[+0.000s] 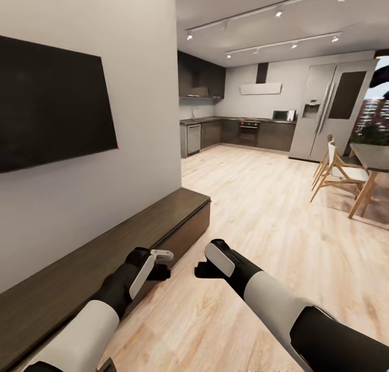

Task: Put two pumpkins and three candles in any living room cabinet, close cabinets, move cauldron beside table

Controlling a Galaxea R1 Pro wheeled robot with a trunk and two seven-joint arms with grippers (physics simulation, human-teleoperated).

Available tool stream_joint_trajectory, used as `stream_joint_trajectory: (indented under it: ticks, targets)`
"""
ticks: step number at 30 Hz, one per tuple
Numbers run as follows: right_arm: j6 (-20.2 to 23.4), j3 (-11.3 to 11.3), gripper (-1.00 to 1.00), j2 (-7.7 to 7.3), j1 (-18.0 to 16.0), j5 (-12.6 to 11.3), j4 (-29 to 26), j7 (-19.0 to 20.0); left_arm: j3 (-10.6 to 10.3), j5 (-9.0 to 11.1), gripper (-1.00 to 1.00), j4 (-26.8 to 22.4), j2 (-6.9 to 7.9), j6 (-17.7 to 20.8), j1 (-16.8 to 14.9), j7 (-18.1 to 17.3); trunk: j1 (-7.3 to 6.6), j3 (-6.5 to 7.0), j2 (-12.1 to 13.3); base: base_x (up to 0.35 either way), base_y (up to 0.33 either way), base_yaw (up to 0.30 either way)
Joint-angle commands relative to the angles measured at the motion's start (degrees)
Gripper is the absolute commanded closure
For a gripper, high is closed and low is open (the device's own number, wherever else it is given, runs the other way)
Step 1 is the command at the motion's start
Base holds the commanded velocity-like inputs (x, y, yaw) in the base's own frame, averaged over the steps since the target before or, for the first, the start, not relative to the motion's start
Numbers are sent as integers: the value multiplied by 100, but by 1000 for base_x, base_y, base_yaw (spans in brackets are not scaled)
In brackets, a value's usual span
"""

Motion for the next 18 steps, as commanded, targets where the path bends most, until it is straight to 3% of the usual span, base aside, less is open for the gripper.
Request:
stream_joint_trajectory:
  ticks: [1,18]
  targets:
    - [1,26,-100,0,-8,-51,-1,-48,-10,61,-100,-4,3,16,-2,59,-23,12,38,0,-3,-292]
    - [3,22,-100,0,-8,-51,-1,-48,-12,50,-100,29,3,10,-2,68,-396,317,720,0,-1,-292]
